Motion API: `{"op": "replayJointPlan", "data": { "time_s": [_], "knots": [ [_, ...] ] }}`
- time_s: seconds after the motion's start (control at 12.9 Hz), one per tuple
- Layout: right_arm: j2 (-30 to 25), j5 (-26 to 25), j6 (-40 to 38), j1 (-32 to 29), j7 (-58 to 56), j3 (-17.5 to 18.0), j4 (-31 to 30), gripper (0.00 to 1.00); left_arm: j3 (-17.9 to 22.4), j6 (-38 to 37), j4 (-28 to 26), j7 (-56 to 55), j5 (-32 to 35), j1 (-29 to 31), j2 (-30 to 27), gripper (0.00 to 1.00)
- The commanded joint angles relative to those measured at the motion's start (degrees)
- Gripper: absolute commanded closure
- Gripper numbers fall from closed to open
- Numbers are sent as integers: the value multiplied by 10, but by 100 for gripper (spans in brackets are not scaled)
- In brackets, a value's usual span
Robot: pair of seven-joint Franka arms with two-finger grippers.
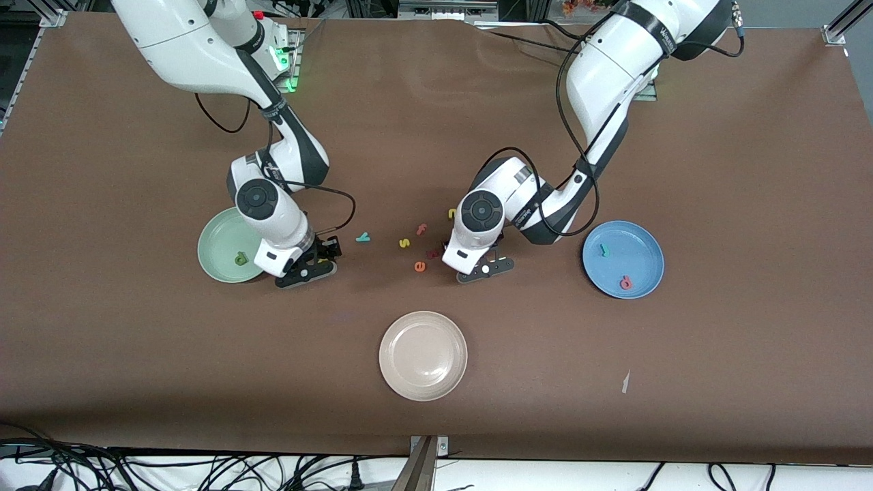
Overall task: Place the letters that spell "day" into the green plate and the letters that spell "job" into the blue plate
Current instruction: 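Grasp the blue o with the left gripper while the right gripper grasps yellow a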
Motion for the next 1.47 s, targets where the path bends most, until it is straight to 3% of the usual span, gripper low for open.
{"op": "replayJointPlan", "data": {
  "time_s": [0.0, 0.23, 0.39, 0.54, 0.7, 0.93, 1.24, 1.39],
  "knots": [
    [4, 7, 16, 8, 9, -4, -6, 33, 0, 4, -8, -10, 10, -6, -3, 39],
    [5, 6, 18, 8, 5, -5, -7, 35, 0, 4, -9, -11, 9, -8, 0, 41],
    [5, 5, 23, 8, 2, -7, -9, 35, 0, 4, -9, -8, 10, -9, 4, 52],
    [7, 6, 37, 8, 5, -7, -18, 35, 0, 3, -8, 2, 13, -7, 4, 74],
    [8, 6, 50, 8, 4, -7, -27, 43, 0, 1, -8, -8, 8, -5, 3, 91],
    [7, 3, 52, 8, 2, -11, -34, 50, 1, -39, 2, -2, 10, 9, -16, 96],
    [3, 1, 53, 8, -12, -19, -41, 69, 6, -132, 3, 26, 18, 43, -72, 95],
    [-2, 0, 50, 8, -13, -22, -41, 74, 9, -200, 1, 79, 63, 64, -82, 95]
  ]
}}
